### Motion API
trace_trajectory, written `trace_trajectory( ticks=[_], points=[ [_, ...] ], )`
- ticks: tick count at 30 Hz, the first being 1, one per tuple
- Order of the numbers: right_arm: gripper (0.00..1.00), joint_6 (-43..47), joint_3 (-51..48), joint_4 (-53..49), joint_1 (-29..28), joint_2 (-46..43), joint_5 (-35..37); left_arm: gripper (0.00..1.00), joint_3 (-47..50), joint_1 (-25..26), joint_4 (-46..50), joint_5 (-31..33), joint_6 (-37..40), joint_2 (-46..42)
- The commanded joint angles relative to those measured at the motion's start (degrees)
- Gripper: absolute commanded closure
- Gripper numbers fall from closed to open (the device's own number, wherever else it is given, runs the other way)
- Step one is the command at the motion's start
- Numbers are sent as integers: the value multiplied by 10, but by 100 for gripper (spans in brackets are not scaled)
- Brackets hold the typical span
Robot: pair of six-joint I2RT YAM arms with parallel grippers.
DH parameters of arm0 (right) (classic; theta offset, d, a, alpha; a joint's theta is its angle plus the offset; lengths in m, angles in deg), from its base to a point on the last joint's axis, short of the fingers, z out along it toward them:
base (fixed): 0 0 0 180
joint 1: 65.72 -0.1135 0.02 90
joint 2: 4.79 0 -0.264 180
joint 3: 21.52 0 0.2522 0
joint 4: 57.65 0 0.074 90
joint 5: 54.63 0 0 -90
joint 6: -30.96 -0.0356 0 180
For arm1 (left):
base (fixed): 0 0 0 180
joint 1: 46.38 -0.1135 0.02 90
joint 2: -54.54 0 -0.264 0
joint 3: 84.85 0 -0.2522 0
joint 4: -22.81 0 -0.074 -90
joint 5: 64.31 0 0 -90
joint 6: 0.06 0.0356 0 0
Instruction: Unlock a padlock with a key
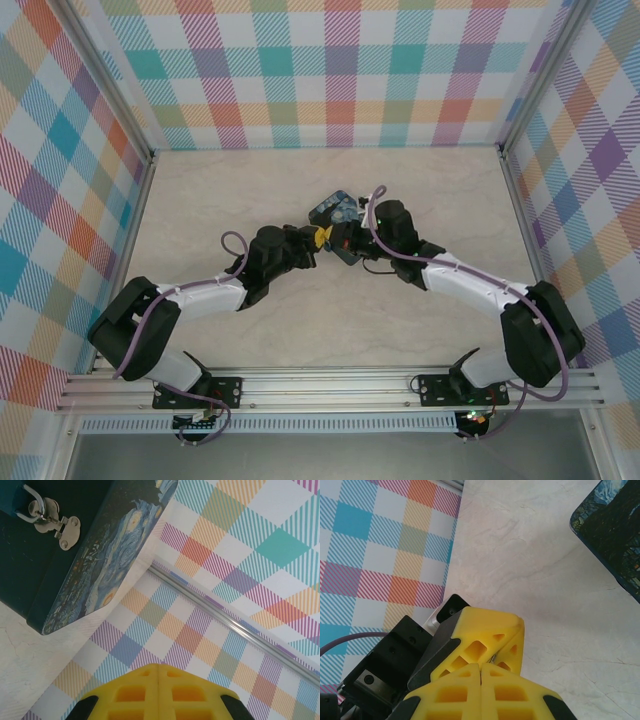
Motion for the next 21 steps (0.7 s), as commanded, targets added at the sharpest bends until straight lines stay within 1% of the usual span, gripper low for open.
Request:
trace_trajectory(
  ticks=[1,3,6,7,8,10,13,15,17,18,21],
  points=[
    [95,2,-26,10,17,-38,-6,100,-18,3,25,15,15,-22],
    [88,6,-49,22,37,-63,-17,100,-38,1,57,29,107,-40],
    [76,18,-76,34,76,-102,-43,100,-86,-2,125,44,292,-77],
    [73,21,-81,38,91,-111,-64,100,-108,-1,158,47,364,-90],
    [71,23,-86,43,107,-119,-86,100,-130,-1,192,51,418,-101],
    [64,25,-96,72,130,-132,-122,100,-154,0,209,46,531,-118],
    [55,33,-102,125,148,-143,-168,100,-174,0,210,26,660,-135],
    [51,36,-95,165,149,-143,-195,100,-186,1,213,7,722,-144],
    [47,27,-88,216,150,-136,-222,100,-193,1,209,-15,766,-148],
    [46,18,-83,260,149,-131,-230,100,-197,1,202,-32,794,-149],
    [44,-11,-72,357,148,-113,-248,100,-217,1,198,-70,843,-149]
  ],
)
